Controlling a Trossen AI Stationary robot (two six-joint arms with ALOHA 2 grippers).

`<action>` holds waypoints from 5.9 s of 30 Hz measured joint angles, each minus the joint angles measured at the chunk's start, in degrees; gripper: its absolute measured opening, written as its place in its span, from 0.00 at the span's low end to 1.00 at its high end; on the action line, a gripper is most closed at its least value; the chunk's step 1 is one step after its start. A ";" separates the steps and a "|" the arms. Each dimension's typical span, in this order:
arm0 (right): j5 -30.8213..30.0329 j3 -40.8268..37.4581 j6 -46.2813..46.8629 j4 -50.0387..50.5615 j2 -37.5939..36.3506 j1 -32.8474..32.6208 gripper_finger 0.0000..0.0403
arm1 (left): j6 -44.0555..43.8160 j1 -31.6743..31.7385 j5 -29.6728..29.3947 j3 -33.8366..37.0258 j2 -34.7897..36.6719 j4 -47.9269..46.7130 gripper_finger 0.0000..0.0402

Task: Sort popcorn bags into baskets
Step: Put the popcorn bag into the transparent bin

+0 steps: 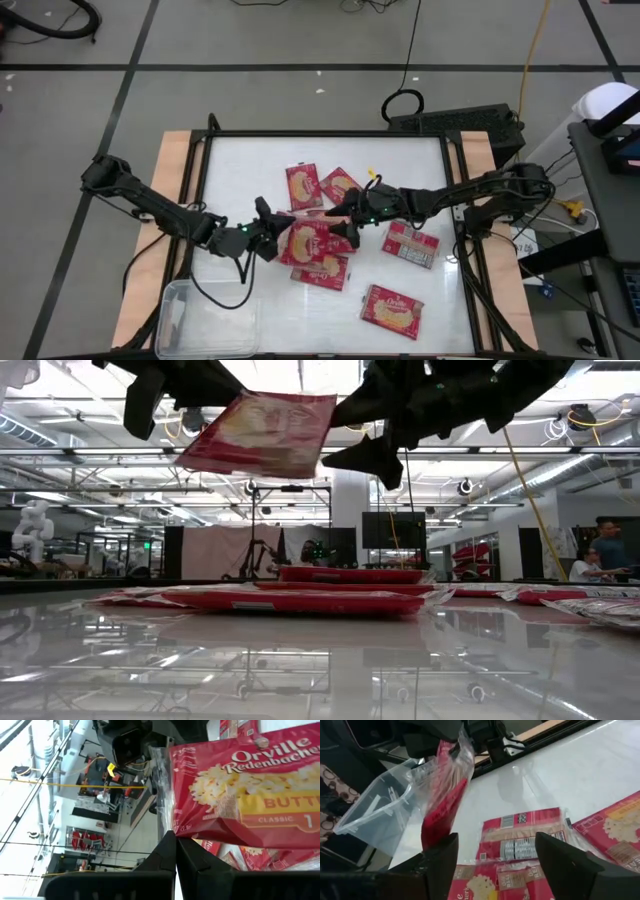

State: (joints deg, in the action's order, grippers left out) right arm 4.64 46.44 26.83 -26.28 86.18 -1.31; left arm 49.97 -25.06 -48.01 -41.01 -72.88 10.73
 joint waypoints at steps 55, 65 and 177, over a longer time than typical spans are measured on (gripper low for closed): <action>-2.91 -7.83 -2.31 -32.16 7.26 0.52 0.04 | -8.09 4.64 -6.32 0.04 0.12 5.19 0.18; -10.83 -12.46 -16.87 -28.84 -7.49 0.90 0.02 | -30.39 2.31 -4.10 0.09 8.30 3.70 0.37; -21.91 -9.53 -16.35 -20.09 -0.49 -15.38 0.40 | -97.89 -29.28 31.42 0.17 30.38 -26.01 0.04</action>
State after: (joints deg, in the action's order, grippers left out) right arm -17.27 36.91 10.48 -46.38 85.69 -16.69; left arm -47.92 -54.34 -16.59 -40.84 -42.50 -15.28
